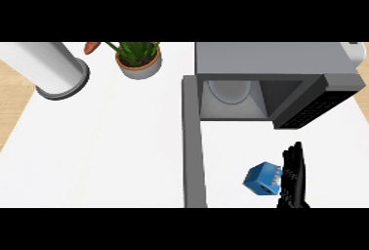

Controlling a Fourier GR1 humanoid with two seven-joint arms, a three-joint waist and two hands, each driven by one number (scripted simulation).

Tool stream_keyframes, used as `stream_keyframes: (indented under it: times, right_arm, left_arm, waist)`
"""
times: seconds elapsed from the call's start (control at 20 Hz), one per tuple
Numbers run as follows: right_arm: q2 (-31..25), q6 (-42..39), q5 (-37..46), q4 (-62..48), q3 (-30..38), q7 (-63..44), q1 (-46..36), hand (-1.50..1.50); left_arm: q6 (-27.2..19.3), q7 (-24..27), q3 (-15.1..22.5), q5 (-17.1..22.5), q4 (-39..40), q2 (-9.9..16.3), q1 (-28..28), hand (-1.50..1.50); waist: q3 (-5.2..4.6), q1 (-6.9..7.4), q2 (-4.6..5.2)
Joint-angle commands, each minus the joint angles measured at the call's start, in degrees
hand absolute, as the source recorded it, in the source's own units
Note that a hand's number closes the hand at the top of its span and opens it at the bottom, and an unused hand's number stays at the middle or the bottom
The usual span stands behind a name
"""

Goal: Pick up the milk, place it into the microwave and close the microwave

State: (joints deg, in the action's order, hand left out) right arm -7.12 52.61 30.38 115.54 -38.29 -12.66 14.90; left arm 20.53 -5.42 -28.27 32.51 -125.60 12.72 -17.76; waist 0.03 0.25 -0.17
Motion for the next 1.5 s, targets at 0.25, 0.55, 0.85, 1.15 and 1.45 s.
stream_keyframes:
  times: [0.25,0.55,0.85,1.15,1.45]
  right_arm:
    - [-6.0,3.2,-21.8,-7.7,5.8,21.6,6.7,-1.5]
    - [-2.9,-3.8,-32.9,-16.6,12.5,34.2,6.1,-1.5]
    - [-2.3,-13.5,-41.2,-23.7,17.4,48.5,11.3,-1.5]
    - [1.6,-12.9,-38.8,-34.0,19.4,49.2,3.9,-1.5]
    - [4.5,-14.9,-40.8,-45.0,25.3,55.8,-1.8,-1.5]
  left_arm:
    - [1.1,-2.2,-3.2,2.4,-0.3,0.0,-0.1,-1.5]
    - [3.8,-0.6,-3.2,0.4,-0.1,-3.3,-1.0,-1.5]
    - [3.5,-3.4,-4.3,1.8,-3.3,-3.3,-1.0,-1.5]
    - [6.3,-1.3,-4.7,-0.8,-0.2,-6.0,0.4,-1.5]
    - [9.6,-4.0,-10.3,6.7,-1.4,-4.1,-3.3,-1.5]
  waist:
    - [0.07,-0.33,0.05]
    - [0.03,-0.27,0.09]
    - [0.03,-0.41,0.06]
    - [-0.02,-0.18,0.16]
    - [-0.02,0.16,0.12]
